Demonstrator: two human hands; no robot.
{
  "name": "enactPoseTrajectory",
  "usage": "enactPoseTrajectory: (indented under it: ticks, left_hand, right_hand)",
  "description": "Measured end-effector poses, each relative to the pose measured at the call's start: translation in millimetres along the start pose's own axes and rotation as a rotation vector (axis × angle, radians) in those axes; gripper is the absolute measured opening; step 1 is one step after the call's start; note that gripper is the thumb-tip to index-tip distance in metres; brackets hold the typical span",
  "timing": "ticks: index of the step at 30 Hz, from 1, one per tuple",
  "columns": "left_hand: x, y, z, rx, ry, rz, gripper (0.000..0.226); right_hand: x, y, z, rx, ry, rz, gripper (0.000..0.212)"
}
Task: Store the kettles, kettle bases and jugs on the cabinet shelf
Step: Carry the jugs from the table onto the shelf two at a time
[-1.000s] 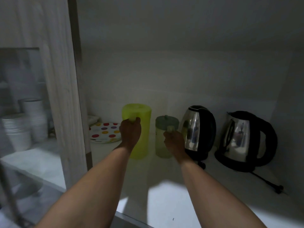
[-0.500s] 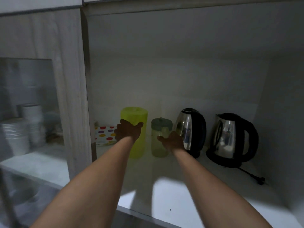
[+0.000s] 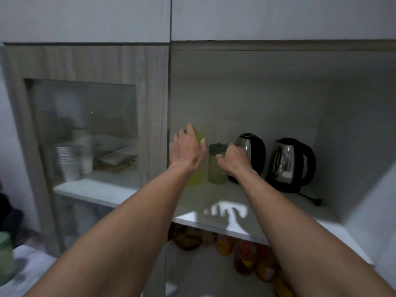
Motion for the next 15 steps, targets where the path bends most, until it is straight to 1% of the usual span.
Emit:
enactPoseTrajectory:
  ticks: [3, 5, 8, 11, 15]
  left_hand:
    - [-14.2, 41.6, 21.5, 0.068, -0.117, 0.052, 0.033]
    - [-31.5, 71.0, 34.9, 0.121, -0.15, 0.057, 0.028]
    - [-64.4, 108.8, 49.7, 0.187, -0.165, -0.014, 0.026]
    - [-110.2, 139.3, 61.2, 0.185, -0.126, -0.151, 0.034]
    - [-185.7, 189.1, 87.2, 0.199, 0.028, -0.269, 0.042]
  right_hand:
    - [-37.8, 5.9, 23.9, 0.004, 0.074, 0.036, 0.046]
    - [-62.5, 7.6, 38.8, 0.002, 0.118, 0.053, 0.044]
    - [-102.6, 9.4, 57.1, 0.013, 0.188, 0.055, 0.044]
    - [-148.7, 3.5, 76.7, 0.026, 0.277, 0.053, 0.046]
    - [-210.2, -24.6, 110.2, -0.028, 0.398, 0.023, 0.05]
Point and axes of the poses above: each hand's wrist, its own z-axis away from the middle knuckle, its own y-axis out of the back of the hand, x = y × z, the point moved 10 cm from there along -z, towards the middle knuckle, and after that the axes turned 12 degrees about y, right-handed, at the moved point
